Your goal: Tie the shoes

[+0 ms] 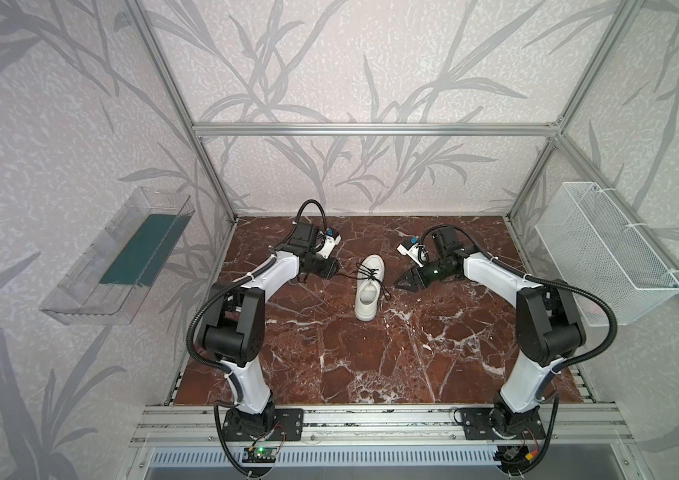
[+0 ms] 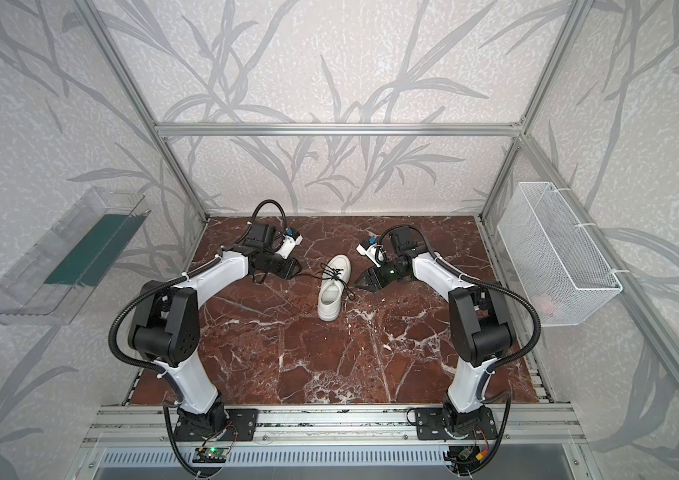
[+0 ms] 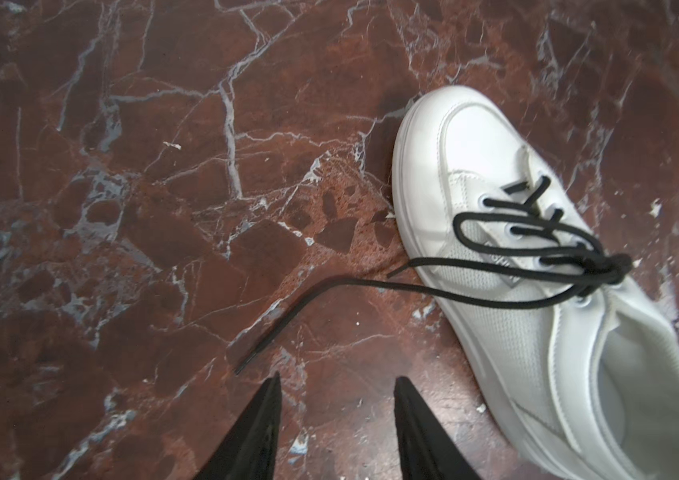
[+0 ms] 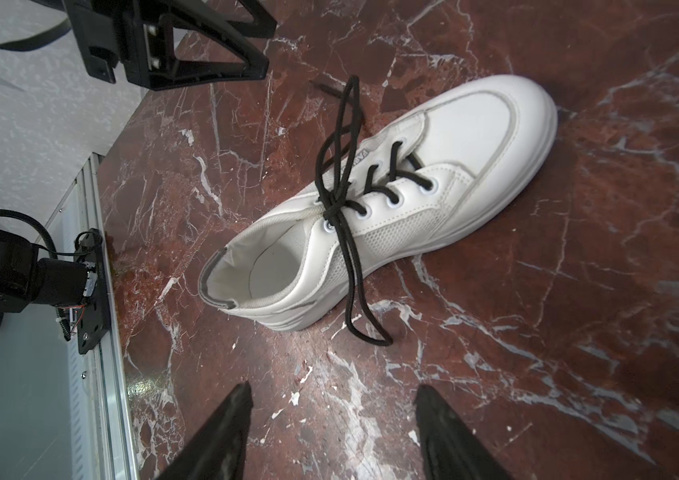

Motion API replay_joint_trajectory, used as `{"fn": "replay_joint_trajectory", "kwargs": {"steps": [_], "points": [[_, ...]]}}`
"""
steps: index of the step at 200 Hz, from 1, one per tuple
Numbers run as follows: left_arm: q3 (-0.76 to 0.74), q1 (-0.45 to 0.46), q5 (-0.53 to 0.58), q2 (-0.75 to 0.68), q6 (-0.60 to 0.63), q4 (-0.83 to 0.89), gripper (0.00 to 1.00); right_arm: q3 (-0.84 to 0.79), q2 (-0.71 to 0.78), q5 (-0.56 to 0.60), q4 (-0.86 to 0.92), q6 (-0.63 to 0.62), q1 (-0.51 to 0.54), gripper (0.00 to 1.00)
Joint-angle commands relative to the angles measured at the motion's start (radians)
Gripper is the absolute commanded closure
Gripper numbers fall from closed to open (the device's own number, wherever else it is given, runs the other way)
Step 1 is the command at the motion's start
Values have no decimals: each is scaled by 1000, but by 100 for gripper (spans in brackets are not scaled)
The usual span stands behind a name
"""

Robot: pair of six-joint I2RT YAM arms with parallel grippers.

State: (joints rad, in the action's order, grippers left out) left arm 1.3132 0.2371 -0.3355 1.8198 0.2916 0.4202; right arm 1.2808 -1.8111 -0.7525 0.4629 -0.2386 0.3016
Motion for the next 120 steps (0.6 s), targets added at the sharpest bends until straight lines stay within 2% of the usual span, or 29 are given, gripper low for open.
{"fn": "replay_joint_trajectory", "kwargs": {"steps": [1, 50, 78, 120], "points": [[62, 5, 61, 49, 237, 151, 57, 51, 0, 18, 36, -21, 4, 37], [153, 7, 92, 165, 423, 211, 59, 139, -47, 25, 82, -33, 5, 37], [197, 6, 103, 228, 431, 220, 59, 191, -81, 25, 111, -32, 11, 37], [212, 7, 125, 266, 415, 182, 66, 244, -130, 24, 126, -34, 27, 37]]}}
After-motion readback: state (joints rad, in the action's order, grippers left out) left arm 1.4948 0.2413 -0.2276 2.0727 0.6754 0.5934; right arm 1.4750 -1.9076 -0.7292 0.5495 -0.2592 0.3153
